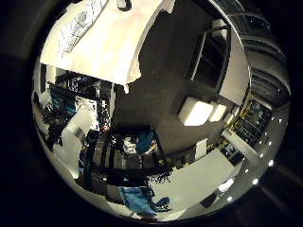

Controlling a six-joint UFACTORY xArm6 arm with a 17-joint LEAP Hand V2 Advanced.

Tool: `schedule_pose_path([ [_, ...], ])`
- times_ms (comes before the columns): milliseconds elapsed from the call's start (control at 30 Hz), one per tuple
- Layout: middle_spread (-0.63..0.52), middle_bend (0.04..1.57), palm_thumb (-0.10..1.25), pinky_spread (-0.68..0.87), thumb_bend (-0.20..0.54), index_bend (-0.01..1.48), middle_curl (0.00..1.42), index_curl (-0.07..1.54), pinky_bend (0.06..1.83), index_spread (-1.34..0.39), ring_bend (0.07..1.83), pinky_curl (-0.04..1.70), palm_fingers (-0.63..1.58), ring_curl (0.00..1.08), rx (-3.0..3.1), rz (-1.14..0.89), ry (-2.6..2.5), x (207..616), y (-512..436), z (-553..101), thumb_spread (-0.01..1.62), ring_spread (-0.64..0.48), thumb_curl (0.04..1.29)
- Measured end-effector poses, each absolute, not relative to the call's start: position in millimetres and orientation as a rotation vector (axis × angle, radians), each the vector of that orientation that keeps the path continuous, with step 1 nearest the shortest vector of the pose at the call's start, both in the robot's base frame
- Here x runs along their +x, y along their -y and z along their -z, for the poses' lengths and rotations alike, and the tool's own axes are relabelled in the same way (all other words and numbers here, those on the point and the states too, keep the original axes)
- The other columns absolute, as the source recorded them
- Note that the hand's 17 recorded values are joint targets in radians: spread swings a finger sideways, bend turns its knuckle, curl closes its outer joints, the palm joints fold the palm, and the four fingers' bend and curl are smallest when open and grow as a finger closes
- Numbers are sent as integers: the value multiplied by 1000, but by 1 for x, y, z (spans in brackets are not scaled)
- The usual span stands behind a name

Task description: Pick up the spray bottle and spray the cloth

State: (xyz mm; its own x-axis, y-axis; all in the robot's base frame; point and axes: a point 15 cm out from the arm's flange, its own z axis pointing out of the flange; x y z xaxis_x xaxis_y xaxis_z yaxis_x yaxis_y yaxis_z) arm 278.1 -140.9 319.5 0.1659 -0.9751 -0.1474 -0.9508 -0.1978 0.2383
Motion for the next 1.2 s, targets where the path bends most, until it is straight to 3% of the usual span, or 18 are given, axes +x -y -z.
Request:
schedule_pose_path([
  [800,66,204,723,386,-25,151,340,273,341,-237,330,303,246,257,2562,361,2360,344,94,-349,1047,184,392],
  [1033,66,224,690,388,-26,153,345,267,353,-235,349,300,240,257,2552,569,2633,343,89,-322,1051,184,388],
  [1200,67,228,684,387,-24,156,345,268,361,-232,367,299,235,255,2500,560,2842,351,117,-313,1053,185,384],
])
